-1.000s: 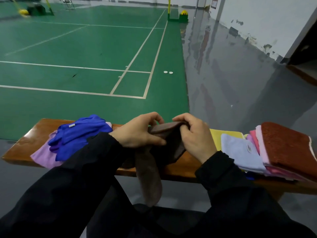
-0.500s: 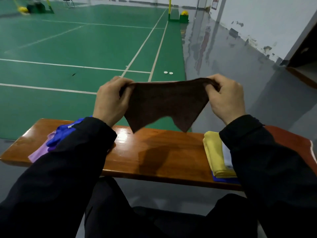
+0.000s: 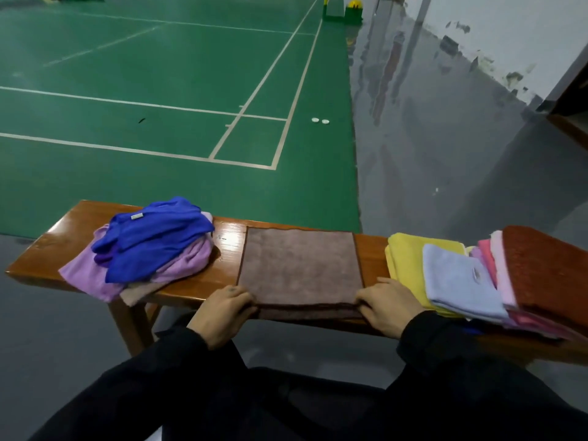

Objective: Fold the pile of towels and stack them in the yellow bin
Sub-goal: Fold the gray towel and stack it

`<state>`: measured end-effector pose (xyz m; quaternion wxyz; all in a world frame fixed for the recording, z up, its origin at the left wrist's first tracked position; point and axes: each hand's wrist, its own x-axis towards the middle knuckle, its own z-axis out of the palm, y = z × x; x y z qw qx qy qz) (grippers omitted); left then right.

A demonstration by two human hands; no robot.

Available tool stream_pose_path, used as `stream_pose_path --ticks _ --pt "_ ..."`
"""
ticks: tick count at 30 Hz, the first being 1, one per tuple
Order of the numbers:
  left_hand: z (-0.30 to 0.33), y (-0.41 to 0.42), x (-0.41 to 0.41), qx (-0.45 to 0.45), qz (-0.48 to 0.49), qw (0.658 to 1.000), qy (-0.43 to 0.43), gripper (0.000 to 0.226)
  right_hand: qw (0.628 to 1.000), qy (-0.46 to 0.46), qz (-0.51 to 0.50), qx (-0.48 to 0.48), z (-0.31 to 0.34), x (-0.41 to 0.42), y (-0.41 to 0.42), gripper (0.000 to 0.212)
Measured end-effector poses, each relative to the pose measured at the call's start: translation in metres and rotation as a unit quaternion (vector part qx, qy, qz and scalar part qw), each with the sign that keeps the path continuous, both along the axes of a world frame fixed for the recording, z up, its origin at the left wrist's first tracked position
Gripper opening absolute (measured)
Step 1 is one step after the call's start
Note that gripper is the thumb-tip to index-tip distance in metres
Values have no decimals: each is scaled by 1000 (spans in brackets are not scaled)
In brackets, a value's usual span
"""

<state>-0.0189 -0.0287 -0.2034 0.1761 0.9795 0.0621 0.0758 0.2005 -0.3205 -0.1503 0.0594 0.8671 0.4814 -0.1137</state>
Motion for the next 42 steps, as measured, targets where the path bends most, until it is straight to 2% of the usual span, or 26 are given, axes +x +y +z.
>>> stream_pose_path --ticks 2,6,8,10,17,21,28,40,42 --pt "3 0 3 -17 17 1000 0 33 999 16 -22 16 1 3 1 21" --pt "23 11 19 -106 73 992 -9 12 981 103 -116 120 15 13 14 22" --pt "32 23 37 -134 100 986 -17 15 971 99 -152 152 22 27 28 21" --pt "38 37 60 -123 123 984 -25 18 967 62 -183 165 28 43 46 19" --pt "38 63 125 -95 187 978 3 15 962 -22 -255 96 17 79 97 24" --pt "24 76 141 -94 203 974 32 15 960 -29 -270 71 1 93 107 23" --pt "9 84 155 -99 212 972 27 17 956 -16 -283 71 -17 108 120 22" --pt "-6 86 162 -105 212 971 -32 15 953 -50 -285 90 -36 116 120 26" --pt "-7 84 164 -109 221 969 -31 22 950 -51 -290 99 -36 115 121 28"
